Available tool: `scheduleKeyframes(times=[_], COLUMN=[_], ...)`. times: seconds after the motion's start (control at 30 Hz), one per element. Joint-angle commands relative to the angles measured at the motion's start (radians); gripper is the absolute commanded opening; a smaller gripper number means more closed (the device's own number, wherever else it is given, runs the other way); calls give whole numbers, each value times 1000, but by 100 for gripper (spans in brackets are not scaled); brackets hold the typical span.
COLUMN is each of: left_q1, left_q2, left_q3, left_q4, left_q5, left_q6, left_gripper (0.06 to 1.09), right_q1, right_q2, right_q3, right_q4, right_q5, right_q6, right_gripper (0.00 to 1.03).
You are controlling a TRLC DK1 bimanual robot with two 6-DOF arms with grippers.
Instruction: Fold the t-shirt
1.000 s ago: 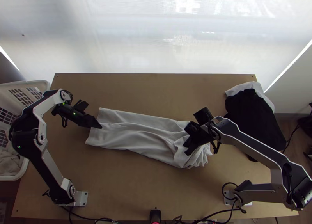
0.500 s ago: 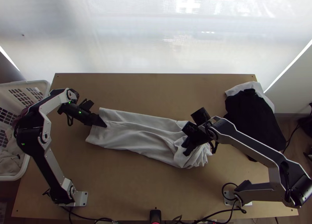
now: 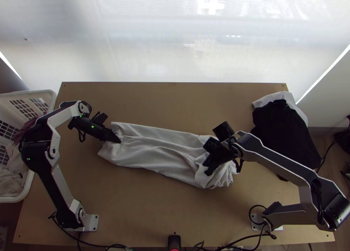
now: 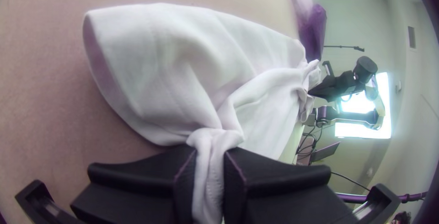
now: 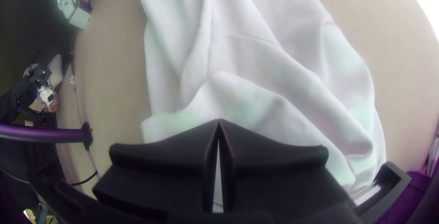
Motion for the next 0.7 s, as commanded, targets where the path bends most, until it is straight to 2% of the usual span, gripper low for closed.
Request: scheduleKeyframes(times=[0.0,0.27,0.67], left_q1=[-1,-13,-87], left_q2=[-5,-97,-245], left_q3=[-2,-1,10], left_q4=[-2,-6,-52], left_q5=[22,28,29], left_q6=[-8,-51,-97], left_gripper=[15,9,9], right_q1=[1,-7,-19], right_q2=[35,92,106], right_q3=[-27,-61,-75], right_q4=[50,125,152], right_q5=[4,14,37], right_q6=[-3,-5,-13], right_gripper=[2,2,2])
